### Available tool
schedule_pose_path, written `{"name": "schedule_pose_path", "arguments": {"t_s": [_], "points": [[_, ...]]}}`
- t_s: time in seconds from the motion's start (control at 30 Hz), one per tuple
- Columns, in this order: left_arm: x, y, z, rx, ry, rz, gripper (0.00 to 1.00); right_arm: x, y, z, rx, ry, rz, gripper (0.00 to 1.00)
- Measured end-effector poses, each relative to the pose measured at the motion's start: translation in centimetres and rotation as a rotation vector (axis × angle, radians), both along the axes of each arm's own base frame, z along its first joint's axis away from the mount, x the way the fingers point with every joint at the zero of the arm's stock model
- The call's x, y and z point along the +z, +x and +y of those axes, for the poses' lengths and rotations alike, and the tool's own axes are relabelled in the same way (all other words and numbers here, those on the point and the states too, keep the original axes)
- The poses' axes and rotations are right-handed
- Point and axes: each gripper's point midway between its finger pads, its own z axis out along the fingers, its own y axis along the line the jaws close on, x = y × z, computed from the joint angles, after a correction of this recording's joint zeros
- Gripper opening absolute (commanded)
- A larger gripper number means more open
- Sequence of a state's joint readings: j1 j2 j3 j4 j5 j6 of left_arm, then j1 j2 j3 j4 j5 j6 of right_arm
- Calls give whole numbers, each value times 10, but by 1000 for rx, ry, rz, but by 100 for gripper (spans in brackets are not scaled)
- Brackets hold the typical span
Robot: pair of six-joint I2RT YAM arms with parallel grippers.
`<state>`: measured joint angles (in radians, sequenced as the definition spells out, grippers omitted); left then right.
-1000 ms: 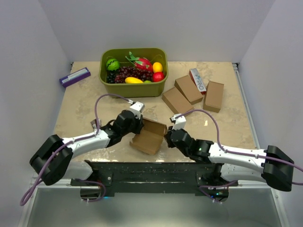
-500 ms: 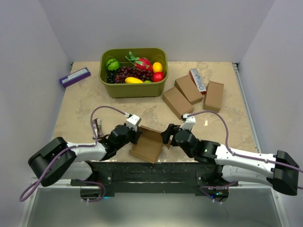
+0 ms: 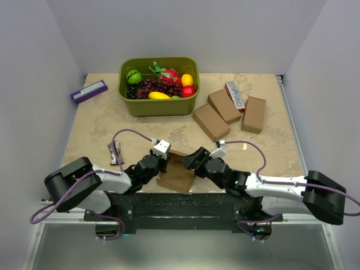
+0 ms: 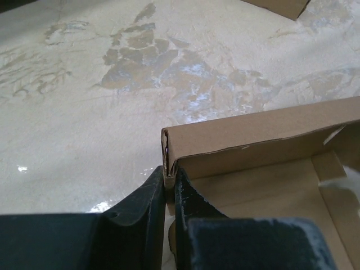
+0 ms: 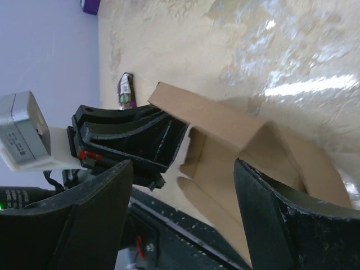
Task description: Fold the paper box
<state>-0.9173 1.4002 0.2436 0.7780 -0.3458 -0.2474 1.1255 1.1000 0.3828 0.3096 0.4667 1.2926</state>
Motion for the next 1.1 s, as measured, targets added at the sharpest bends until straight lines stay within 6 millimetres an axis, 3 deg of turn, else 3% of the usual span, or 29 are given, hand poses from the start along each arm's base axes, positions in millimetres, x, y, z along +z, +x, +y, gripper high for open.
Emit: {"name": "schedule_pose_path", "arguments": {"t_s": [0.13, 0.4, 0.73, 1.1], "points": [[-1, -1, -5, 12, -4, -16, 0, -1, -3, 13, -4, 109, 64, 72], [0, 3, -8, 41, -33, -25, 0, 22, 5, 13, -73, 216, 81, 71], [0, 2, -19, 28, -74, -33, 0, -21, 17, 11, -168, 134, 130, 61], [0, 1, -21, 25, -88, -44, 0, -18, 29, 6, -243, 161, 108, 57]]}}
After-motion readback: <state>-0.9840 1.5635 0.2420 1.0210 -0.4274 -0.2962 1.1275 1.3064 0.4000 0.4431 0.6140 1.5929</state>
